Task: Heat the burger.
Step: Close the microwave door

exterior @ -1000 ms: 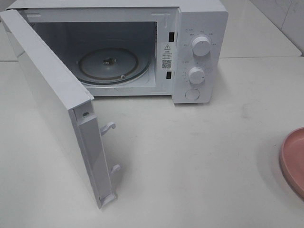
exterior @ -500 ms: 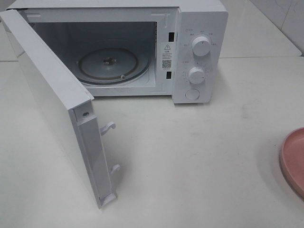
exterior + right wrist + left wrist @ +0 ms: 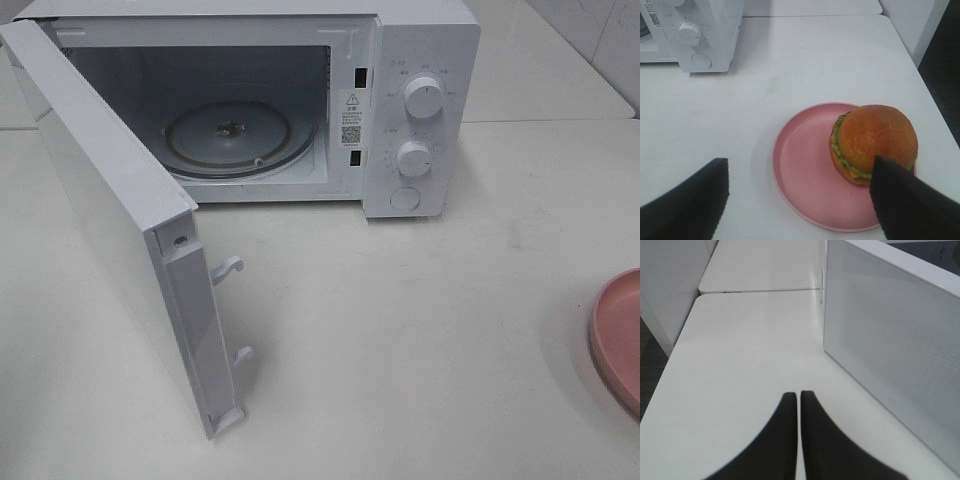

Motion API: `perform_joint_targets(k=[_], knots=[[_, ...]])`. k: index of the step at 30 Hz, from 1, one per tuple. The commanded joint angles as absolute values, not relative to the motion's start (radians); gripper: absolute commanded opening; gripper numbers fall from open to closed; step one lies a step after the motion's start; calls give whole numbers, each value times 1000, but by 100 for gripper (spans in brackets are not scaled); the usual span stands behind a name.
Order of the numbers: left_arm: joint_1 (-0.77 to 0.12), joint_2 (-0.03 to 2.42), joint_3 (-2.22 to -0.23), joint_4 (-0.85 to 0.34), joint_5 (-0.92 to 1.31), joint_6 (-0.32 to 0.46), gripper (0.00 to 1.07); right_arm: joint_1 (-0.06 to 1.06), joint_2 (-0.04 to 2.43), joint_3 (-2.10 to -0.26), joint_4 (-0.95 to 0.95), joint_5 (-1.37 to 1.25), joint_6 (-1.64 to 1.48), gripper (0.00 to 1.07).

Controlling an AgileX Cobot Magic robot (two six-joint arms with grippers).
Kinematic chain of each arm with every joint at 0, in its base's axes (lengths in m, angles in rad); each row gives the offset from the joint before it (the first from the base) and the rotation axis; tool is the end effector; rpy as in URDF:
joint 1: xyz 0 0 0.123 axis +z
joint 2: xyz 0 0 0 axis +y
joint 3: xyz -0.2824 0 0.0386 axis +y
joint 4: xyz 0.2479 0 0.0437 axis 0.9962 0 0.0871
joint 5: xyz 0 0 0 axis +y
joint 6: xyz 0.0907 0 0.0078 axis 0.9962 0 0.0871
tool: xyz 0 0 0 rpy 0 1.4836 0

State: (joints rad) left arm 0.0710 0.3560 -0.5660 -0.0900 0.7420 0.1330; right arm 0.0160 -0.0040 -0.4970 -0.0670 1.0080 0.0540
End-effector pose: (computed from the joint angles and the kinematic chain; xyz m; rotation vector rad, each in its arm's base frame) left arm 0.0644 -0.0010 0.3130 0.0342 2.0125 0.0265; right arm -0.0030 -0.0052 0.2808 0.0388 1.9887 -0.0342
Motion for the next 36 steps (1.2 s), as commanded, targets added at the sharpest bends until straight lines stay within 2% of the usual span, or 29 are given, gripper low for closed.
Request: perform_joint_targets(k=[1, 8, 9, 13, 18, 24, 27, 31, 32, 33, 35, 36], knots=[[73, 443, -569, -90, 579, 135, 0, 13, -32, -497, -65, 997, 41, 76], [73, 540, -483, -96, 318, 137, 0, 13, -32, -497, -65, 997, 41, 76], [73, 568, -438, -98, 211, 137, 0, 13, -32, -497, -65, 997, 41, 76], [73, 611, -364, -97, 61, 137, 0, 13, -32, -497, -65, 997, 41, 76], [73, 704, -231, -95, -259, 132, 0, 13, -32, -497, -65, 997, 41, 76], [73, 805, -171, -72, -468, 128, 0, 13, -32, -497, -65, 997, 41, 76], [70, 872, -166, -41, -537, 90, 0, 13, -32, -497, -65, 997, 41, 76], [70, 982, -169, 6, -602, -13, 0, 13, -32, -497, -65, 997, 41, 76], [70, 982, -169, 6, -602, -13, 0, 13, -32, -497, -65, 997, 41, 76], [70, 1020, -178, 33, -608, -47, 0, 13, -32, -497, -65, 997, 41, 76], [70, 1041, -184, 60, -612, -58, 0, 13, -32, -497, -65, 997, 41, 76], [70, 1081, -192, 121, -639, -76, 0, 13, -32, -497, -65, 997, 41, 76]])
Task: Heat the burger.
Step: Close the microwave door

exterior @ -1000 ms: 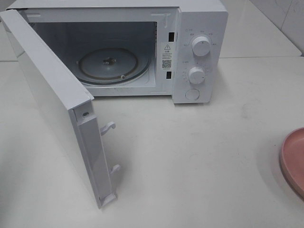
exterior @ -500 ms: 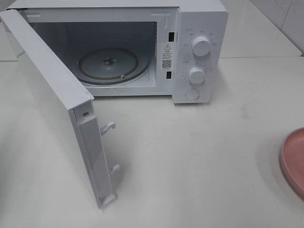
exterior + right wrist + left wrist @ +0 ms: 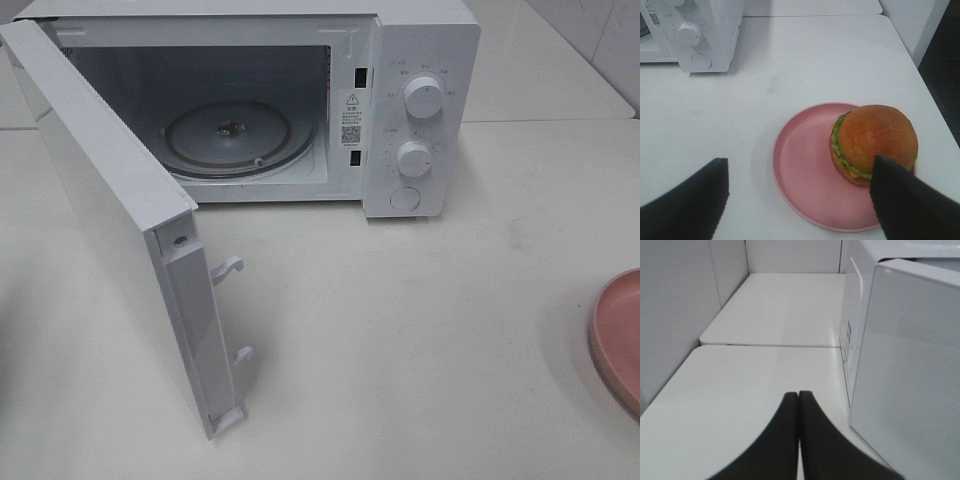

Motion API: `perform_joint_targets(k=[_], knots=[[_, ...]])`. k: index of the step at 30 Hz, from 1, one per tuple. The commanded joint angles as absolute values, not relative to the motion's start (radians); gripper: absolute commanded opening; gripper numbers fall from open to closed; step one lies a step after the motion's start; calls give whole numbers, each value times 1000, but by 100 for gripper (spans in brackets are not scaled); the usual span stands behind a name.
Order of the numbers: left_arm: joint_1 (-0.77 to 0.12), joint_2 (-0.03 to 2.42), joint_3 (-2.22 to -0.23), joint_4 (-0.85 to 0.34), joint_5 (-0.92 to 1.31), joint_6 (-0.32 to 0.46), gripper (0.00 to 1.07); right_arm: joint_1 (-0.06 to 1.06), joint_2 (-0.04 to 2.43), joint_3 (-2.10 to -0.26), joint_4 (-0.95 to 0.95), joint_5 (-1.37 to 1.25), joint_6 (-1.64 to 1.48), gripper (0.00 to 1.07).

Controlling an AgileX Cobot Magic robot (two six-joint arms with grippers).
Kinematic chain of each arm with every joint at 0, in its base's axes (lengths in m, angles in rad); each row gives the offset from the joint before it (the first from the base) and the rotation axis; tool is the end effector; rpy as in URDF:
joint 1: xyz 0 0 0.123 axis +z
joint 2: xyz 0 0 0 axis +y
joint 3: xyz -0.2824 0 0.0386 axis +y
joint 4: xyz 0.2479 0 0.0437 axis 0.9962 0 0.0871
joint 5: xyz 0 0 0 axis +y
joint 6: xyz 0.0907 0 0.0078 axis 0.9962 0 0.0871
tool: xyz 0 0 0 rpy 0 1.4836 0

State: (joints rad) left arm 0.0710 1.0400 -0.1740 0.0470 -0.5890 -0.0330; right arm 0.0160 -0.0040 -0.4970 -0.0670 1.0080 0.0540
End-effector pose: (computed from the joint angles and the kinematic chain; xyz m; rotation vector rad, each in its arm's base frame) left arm 0.1733 0.0099 0.2082 -0.0382 1.7607 0.0331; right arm -0.0030 -0.0052 0.2808 0.0388 1.9887 -0.0342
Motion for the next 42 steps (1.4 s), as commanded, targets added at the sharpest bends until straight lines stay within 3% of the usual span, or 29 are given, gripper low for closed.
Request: perform_joint_targets(k=[1, 7, 13, 16, 18, 21, 24, 26, 42], knots=[[70, 1098, -194, 156, -656, -92, 0, 13, -32, -497, -65, 997, 41, 76], [70, 1244, -197, 357, -877, -211, 0, 13, -32, -497, -65, 997, 41, 76], [59, 1319, -199, 358, -951, -213, 0, 13, -32, -497, -65, 997, 41, 75], [-3, 1360, -218, 335, -950, -207, 0, 13, -32, -497, -65, 997, 41, 75], [-115, 1408, -239, 243, -956, -159, 0, 13, -32, -497, -65, 997, 41, 75], [-190, 1442, -248, 153, -962, -132, 0, 13, -32, -497, -65, 997, 41, 75], [-210, 1451, -250, 136, -963, -130, 0, 13, -32, -497, -65, 997, 41, 75], [-295, 1484, -273, 55, -963, -124, 0, 13, -32, -497, -65, 997, 41, 75], [-524, 1655, -486, -149, -934, -13, 0, 13, -32, -497, -65, 997, 41, 75]])
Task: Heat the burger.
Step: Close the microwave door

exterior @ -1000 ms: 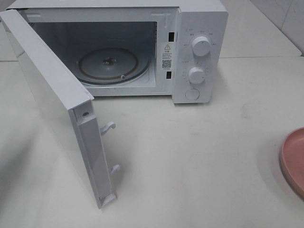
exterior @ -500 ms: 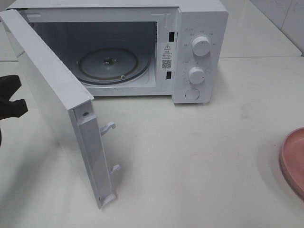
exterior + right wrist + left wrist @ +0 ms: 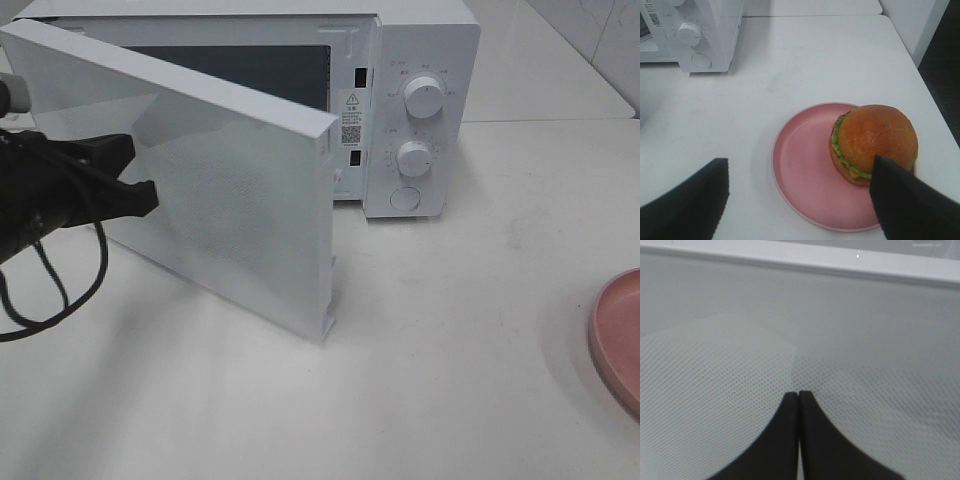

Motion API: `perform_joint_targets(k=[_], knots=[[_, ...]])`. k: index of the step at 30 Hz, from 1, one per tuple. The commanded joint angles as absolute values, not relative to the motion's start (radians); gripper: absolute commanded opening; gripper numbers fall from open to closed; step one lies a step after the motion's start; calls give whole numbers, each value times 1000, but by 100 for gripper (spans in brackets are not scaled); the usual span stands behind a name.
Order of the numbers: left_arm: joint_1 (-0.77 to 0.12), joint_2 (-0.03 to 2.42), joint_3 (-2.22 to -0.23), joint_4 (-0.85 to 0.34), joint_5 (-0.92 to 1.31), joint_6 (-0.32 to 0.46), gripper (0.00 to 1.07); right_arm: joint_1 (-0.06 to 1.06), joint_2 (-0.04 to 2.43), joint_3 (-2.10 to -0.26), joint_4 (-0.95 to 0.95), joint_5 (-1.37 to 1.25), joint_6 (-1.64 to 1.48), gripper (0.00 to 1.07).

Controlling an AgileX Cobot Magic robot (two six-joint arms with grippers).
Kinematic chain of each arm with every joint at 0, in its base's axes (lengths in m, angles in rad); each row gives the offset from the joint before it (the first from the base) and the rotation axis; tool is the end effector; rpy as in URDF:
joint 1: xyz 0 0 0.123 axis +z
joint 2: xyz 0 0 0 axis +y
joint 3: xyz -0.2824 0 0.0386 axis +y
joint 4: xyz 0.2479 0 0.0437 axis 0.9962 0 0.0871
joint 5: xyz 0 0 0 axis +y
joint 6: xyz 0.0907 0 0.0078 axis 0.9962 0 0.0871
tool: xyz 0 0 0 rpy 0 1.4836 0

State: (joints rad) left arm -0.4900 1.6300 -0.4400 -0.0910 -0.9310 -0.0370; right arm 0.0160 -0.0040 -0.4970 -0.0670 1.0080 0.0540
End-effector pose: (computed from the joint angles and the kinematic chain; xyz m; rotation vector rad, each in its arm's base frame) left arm 0.2478 -0.1247 0.1729 0.2951 1.7330 -0.3615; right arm -0.0030 -0.0052 0.2808 0.0388 1.9887 -0.0342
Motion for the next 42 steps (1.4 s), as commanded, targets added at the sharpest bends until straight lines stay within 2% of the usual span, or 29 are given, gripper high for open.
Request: perform_joint_targets(k=[1, 3, 4, 5, 6, 7, 8, 9, 10, 12, 14, 21, 25, 29, 30, 33, 37, 40, 42], knots=[[-557, 1679, -518, -202, -934, 9, 0, 13, -32, -497, -65, 997, 41, 75], [-572, 1692, -539, -236, -929, 23, 0, 13, -32, -497, -65, 997, 41, 75], [-600, 1717, -580, -300, -918, 57, 0, 13, -32, -497, -65, 997, 41, 75], [-600, 1717, -580, -300, -918, 57, 0, 13, -32, -497, -65, 997, 41, 75], [-612, 1727, -597, -331, -908, 84, 0, 13, -32, -497, -65, 997, 41, 75], [-640, 1751, -643, -412, -887, 149, 0, 13, -32, -497, -65, 997, 41, 75], [-640, 1751, -643, -412, -887, 149, 0, 13, -32, -497, -65, 997, 41, 75], [-662, 1777, -685, -491, -879, 209, 0, 13, -32, -497, -65, 997, 41, 75], [-662, 1777, -685, -491, -879, 209, 0, 13, -32, -497, -65, 997, 41, 75], [-692, 1812, -750, -579, -879, 268, 0, 13, -32, -497, -65, 997, 41, 75], [-700, 1834, -796, -611, -875, 280, 0, 13, -32, -497, -65, 997, 41, 75], [-703, 1895, -930, -631, -797, 303, 0, 13, -32, -497, -65, 997, 41, 75], [-703, 1935, -1020, -682, -761, 363, 0, 13, -32, -497, -65, 997, 41, 75], [-703, 1957, -1065, -734, -742, 385, 0, 13, -32, -497, -65, 997, 41, 75], [-703, 1971, -1096, -759, -716, 420, 0, 13, -32, -497, -65, 997, 41, 75], [-703, 1982, -1121, -758, -696, 454, 0, 13, -32, -497, -65, 997, 41, 75], [-711, 1970, -1120, -753, -652, 454, 0, 13, -32, -497, -65, 997, 41, 75], [-720, 1946, -1117, -756, -533, 467, 0, 13, -32, -497, -65, 997, 41, 75], [-728, 1917, -1101, -755, -424, 513, 0, 13, -31, -497, -65, 997, 41, 75]])
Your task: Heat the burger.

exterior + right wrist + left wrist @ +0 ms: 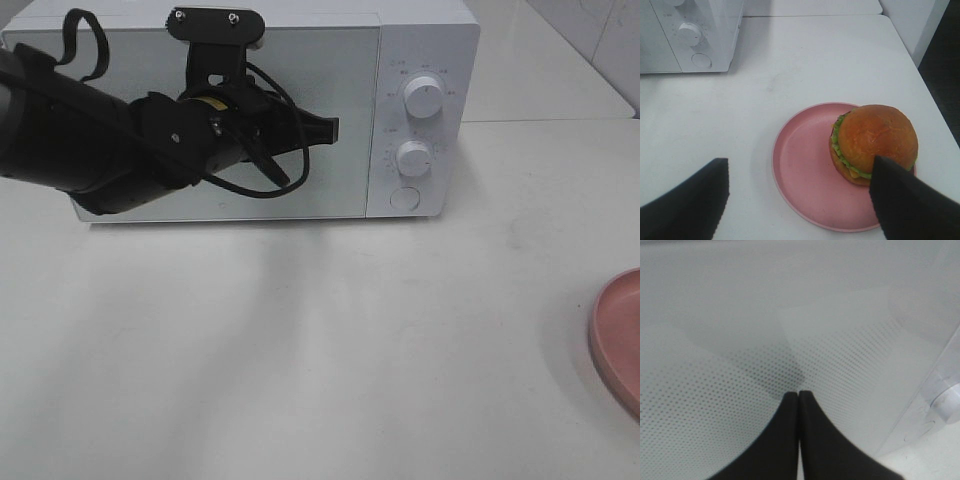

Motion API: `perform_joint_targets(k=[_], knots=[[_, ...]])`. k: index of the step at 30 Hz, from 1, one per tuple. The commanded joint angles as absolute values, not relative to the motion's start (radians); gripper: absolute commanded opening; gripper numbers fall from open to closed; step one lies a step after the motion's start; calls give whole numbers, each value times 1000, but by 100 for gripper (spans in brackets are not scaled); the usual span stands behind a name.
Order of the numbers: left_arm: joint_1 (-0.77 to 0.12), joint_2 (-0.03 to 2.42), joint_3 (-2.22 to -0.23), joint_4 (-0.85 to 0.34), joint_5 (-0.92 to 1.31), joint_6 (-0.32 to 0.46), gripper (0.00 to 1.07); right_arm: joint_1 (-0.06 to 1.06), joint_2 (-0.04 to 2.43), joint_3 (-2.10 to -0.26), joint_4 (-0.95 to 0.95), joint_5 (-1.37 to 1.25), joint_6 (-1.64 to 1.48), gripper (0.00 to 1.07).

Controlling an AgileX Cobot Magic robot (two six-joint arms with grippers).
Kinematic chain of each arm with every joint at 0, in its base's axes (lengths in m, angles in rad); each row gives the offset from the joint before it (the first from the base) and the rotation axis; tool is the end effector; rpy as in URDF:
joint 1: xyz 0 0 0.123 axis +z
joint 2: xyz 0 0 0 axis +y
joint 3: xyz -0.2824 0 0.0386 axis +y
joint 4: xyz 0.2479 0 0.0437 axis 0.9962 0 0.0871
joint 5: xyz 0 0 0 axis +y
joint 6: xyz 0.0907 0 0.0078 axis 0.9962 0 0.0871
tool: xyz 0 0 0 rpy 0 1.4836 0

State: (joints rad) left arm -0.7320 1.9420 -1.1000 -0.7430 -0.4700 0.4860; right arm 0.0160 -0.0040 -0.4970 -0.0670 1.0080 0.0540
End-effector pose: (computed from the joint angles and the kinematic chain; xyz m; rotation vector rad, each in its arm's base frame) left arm 0.3280 -0.2574 0.1827 0.3159 1.9346 -0.3095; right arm -0.0030 -0.0052 0.2808 0.0388 1.9887 -0.0342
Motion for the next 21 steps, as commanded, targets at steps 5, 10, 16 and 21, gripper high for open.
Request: perform_joint_targets(k=[5, 10, 16, 21], knots=[[-741, 1857, -1021, -760, -353, 544, 0, 13, -31, -497, -65, 997, 41, 75], [-751, 1764, -903, -779, -320, 541, 10, 13, -31, -497, -65, 997, 41, 75], [-749, 1652, -780, -816, -116, 539, 100, 13, -31, -497, -65, 997, 41, 75], [-749, 1602, -750, -791, 7, 541, 97, 13, -31, -497, -65, 997, 41, 75]])
